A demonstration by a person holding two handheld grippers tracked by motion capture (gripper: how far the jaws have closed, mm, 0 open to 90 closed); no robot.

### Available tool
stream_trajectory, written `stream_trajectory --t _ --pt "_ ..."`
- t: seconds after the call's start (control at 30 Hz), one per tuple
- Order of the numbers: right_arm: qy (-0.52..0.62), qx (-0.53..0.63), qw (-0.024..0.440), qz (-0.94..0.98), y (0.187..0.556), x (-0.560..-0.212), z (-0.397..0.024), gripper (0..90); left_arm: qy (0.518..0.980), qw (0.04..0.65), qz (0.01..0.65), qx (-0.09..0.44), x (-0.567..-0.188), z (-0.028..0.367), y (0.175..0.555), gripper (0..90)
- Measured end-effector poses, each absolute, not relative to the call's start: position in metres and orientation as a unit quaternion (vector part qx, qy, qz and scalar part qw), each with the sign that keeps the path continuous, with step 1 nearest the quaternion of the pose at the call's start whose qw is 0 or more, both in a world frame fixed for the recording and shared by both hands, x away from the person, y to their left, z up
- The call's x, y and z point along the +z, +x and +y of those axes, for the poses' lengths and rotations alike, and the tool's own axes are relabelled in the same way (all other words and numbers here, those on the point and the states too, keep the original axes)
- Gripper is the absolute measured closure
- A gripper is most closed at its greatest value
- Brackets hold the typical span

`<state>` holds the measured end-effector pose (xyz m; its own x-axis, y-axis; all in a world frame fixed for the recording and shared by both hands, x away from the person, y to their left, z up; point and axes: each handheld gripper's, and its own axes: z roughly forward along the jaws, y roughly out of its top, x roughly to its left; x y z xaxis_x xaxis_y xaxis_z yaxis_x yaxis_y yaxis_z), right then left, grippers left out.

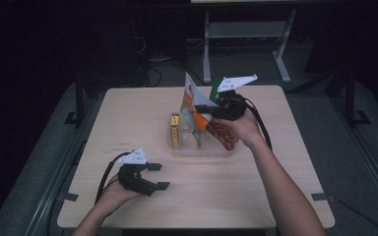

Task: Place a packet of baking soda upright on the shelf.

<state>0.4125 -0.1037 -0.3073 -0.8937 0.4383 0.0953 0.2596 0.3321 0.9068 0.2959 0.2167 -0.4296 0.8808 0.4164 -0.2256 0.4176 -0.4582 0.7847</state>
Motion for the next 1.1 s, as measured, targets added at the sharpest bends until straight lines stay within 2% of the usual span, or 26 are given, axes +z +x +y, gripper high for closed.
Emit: stream_trajectory --t 0.57,0.63,0.93,1.1 --pt "0.236 0.501 0.109 0.826 0.422 -0.327 -0.093 89.6 0.858 0.454 0.24 -0.004 -0.431 0.215 0.295 20.9" --pt "0.241 0.495 0.109 0.828 0.421 -0.329 -0.092 85.2 0.859 0.452 0.24 -0.005 -0.432 0.214 0.295 20.9" --pt "0.245 0.499 0.124 0.822 0.412 -0.323 -0.097 50.5 0.861 0.45 0.237 -0.008 -0.433 0.211 0.295 20.5" --pt "0.264 0.499 0.121 0.816 0.404 -0.321 -0.107 41.5 0.863 0.448 0.235 -0.007 -0.434 0.209 0.295 20.4"
